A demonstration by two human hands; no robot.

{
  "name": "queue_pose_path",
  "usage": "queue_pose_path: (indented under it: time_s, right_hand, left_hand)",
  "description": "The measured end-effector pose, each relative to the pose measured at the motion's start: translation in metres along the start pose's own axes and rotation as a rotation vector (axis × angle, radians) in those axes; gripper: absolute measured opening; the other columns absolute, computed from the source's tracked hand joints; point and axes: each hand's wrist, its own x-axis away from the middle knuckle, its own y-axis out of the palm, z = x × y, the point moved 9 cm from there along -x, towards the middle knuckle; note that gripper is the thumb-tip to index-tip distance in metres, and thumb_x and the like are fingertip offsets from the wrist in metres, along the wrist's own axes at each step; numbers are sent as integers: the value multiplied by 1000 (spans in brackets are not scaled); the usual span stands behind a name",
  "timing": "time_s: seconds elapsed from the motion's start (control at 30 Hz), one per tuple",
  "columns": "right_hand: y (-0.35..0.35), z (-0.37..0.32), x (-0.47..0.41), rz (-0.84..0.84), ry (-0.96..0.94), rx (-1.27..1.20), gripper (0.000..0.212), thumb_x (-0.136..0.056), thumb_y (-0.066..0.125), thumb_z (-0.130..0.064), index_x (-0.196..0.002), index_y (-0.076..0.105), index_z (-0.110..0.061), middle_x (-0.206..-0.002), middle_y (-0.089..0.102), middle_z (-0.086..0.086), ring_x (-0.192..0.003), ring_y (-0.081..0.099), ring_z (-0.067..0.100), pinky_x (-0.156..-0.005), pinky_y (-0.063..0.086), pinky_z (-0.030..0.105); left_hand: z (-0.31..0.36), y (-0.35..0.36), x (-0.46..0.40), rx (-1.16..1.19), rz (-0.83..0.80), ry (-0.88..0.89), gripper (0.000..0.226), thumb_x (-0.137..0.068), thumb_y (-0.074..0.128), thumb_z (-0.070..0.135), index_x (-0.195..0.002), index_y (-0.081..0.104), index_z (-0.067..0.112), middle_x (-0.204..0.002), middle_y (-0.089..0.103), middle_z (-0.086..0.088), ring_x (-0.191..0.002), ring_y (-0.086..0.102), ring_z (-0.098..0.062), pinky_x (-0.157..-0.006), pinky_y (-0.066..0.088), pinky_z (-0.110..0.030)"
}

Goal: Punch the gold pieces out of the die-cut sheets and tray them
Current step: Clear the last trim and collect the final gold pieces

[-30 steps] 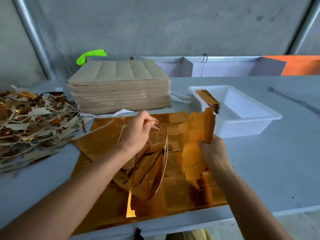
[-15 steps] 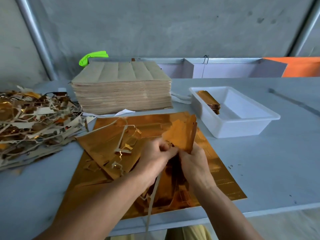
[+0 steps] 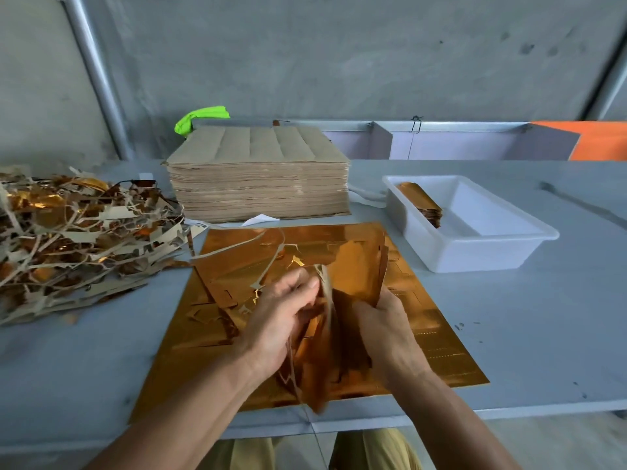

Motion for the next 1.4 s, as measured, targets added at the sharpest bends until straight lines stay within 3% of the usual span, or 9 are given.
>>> queue_pose_path:
  time_s: [0.1,0.33,0.47,0.63,0.8,0.93,1.07,1.23,1.4]
  right_hand:
    - [9,-5,5,-64,8,-85,32,-100,39,-38,-91,59,-16,-78,63,9,-80,66,23,-70,55,32]
    - [-6,4,6,-79,126,-203,29,-94,55,-33,-74,69,-18,-71,71,1,-69,69,11,-65,52,28]
    - [-5,14,7,-104,211,-193,26,-91,59,-16,-67,69,-15,-69,70,6,-64,69,16,-63,51,29]
    - [0,27,11,-55,283,-335,17,-96,53,-29,-93,64,-16,-81,75,5,-79,72,22,-76,57,40]
    - [-12,40,11,-20,391,-361,7,-97,52,-21,-102,52,-16,-87,72,7,-81,69,26,-73,57,43]
    - [-57,40,-1,158,364,-305,7,-99,48,-17,-93,49,-20,-89,58,-2,-101,54,25,-101,41,53]
    - [-93,39,-5,316,350,-295,6,-98,49,-12,-93,49,-13,-86,57,2,-86,56,26,-86,45,48]
    - [-71,30,-5,257,258,-65,24,-98,49,-18,-75,51,-20,-71,60,-1,-65,58,20,-60,50,33]
    - [-25,34,-7,77,254,112,24,-100,43,-15,-84,59,-8,-80,67,11,-71,65,26,-59,55,33]
  left_hand:
    - [9,23,12,-285,-114,166,18,-83,52,34,-89,69,35,-95,63,15,-87,58,10,-77,45,-7]
    - [-7,46,15,-598,-277,363,35,-95,45,31,-115,63,9,-118,53,0,-112,54,-16,-95,48,-37]
    - [-9,36,11,-260,-224,250,28,-95,46,38,-112,68,33,-115,66,10,-116,57,-9,-98,45,-22]
    - [-24,8,-12,382,73,16,29,-90,42,28,-101,55,4,-106,68,-24,-107,64,-33,-90,49,-43]
    - [-12,-27,-21,521,243,-113,28,-102,34,27,-83,49,14,-50,50,-1,-40,51,-13,-47,51,-24]
    - [48,-104,-26,51,485,86,29,-101,38,32,-77,46,18,-46,35,9,-34,26,-5,-31,21,-17]
    - [97,-138,-23,-577,548,364,24,-99,46,24,-76,50,18,-58,43,4,-48,37,-9,-42,28,-20]
    - [51,-77,-17,-1343,54,315,76,-58,37,94,-80,61,25,-59,60,3,-44,47,-10,-42,35,-18]
    - [-9,-42,-14,-1694,-181,204,74,-54,47,92,-82,56,25,-69,61,10,-58,55,-6,-49,34,-15]
